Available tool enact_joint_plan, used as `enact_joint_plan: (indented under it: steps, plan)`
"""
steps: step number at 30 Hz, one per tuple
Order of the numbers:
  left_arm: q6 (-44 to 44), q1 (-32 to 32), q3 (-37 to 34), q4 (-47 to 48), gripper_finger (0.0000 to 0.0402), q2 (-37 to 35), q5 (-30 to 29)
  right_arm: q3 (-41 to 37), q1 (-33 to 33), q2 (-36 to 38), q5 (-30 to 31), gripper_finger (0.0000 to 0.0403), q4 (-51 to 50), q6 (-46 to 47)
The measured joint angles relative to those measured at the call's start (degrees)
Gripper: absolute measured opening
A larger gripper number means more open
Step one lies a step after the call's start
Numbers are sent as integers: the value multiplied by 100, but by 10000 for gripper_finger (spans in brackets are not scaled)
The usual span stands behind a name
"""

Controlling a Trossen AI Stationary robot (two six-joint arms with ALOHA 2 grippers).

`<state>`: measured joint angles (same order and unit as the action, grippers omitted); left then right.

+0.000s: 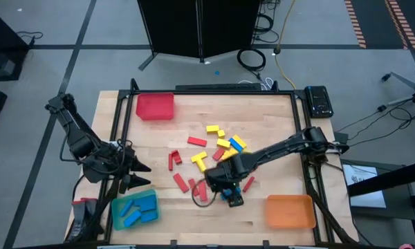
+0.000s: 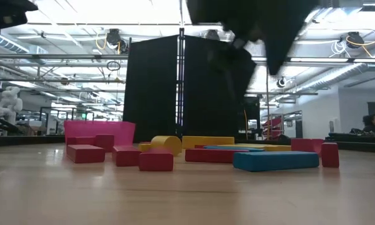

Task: Sort blocks
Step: Put the blue block into the green bin

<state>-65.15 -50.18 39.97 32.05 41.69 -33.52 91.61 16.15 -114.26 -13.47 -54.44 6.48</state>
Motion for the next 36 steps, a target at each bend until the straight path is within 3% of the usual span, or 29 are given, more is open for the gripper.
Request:
enact_joint_plan:
  steps: [6, 12, 16, 22, 26, 30, 36]
  plan:
    - [205, 0, 0, 44, 326, -4, -12, -734, 271, -7, -12, 314, 143, 535]
    - [254, 0, 0, -21, 326, -2, -320, -847, 308, -2, 577, 313, 772, 439]
    - [111, -4, 2, -30, 326, -2, -345, -1130, 321, 2, 590, 313, 1392, 478]
    - [98, -4, 2, -30, 326, -2, -497, -1539, 399, 2, 620, 313, 1511, 486]
    - [98, -4, 2, -20, 326, -2, -693, -1730, 410, 23, 975, 308, 1657, 482]
    - [101, -4, 2, 28, 326, 0, -766, -1937, 419, 48, 1348, 270, 1839, 631]
    - [102, -4, 2, 133, 326, 0, -1007, -2424, 407, 83, 1479, 165, 2290, 801]
